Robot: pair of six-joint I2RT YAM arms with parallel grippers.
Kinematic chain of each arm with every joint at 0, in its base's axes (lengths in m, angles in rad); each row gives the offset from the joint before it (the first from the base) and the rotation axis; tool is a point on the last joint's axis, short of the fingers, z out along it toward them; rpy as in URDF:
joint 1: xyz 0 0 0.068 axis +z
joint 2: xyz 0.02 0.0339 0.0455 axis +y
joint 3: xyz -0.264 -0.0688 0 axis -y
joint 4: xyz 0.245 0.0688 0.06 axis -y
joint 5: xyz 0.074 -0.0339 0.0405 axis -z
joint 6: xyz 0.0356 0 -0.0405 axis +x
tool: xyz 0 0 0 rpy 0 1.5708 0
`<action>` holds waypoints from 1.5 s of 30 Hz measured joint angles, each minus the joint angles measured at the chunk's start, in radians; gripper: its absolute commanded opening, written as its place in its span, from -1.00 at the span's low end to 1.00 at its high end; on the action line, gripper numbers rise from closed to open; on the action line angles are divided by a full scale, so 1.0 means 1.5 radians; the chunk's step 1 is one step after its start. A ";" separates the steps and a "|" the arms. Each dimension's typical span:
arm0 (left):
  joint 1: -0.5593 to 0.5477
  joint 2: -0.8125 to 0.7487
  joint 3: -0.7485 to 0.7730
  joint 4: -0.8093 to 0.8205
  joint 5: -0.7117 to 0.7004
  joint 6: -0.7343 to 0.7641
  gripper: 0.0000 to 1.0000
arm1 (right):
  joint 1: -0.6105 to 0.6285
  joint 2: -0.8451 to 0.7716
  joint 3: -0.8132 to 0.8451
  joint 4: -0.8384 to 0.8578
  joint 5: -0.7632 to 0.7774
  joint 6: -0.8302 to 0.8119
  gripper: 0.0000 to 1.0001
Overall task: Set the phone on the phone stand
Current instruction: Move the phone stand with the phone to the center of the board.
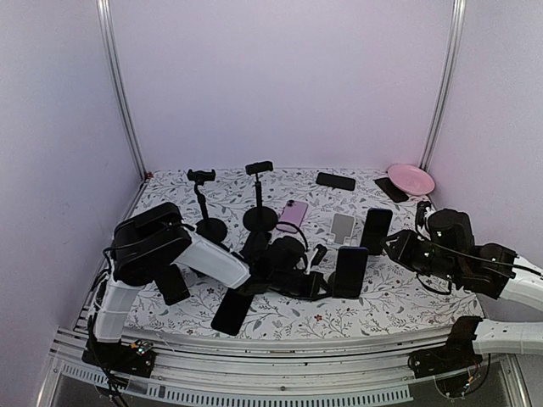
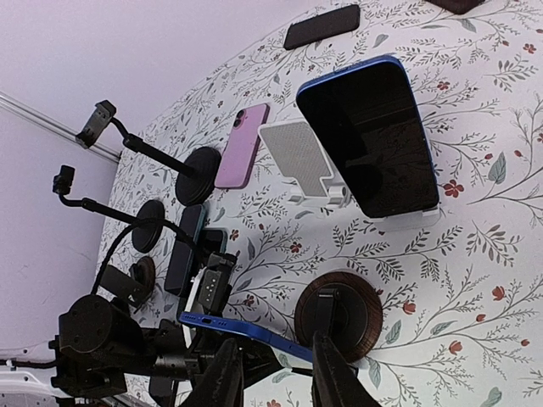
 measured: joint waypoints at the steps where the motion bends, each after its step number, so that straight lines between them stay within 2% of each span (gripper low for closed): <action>1: 0.000 0.003 0.005 -0.001 0.000 0.000 -1.00 | 0.000 -0.002 0.004 -0.005 0.001 -0.003 -0.46; 22: 0.000 0.072 0.128 -0.026 0.017 0.003 -1.00 | 0.000 -0.024 0.029 -0.056 0.011 -0.011 -0.45; 37: 0.005 0.033 0.059 -0.017 -0.022 0.006 -1.00 | 0.000 -0.029 0.031 -0.067 0.011 -0.019 -0.45; 45: 0.005 0.038 0.122 -0.125 -0.067 0.039 -1.00 | 0.000 -0.029 0.031 -0.066 0.011 -0.021 -0.45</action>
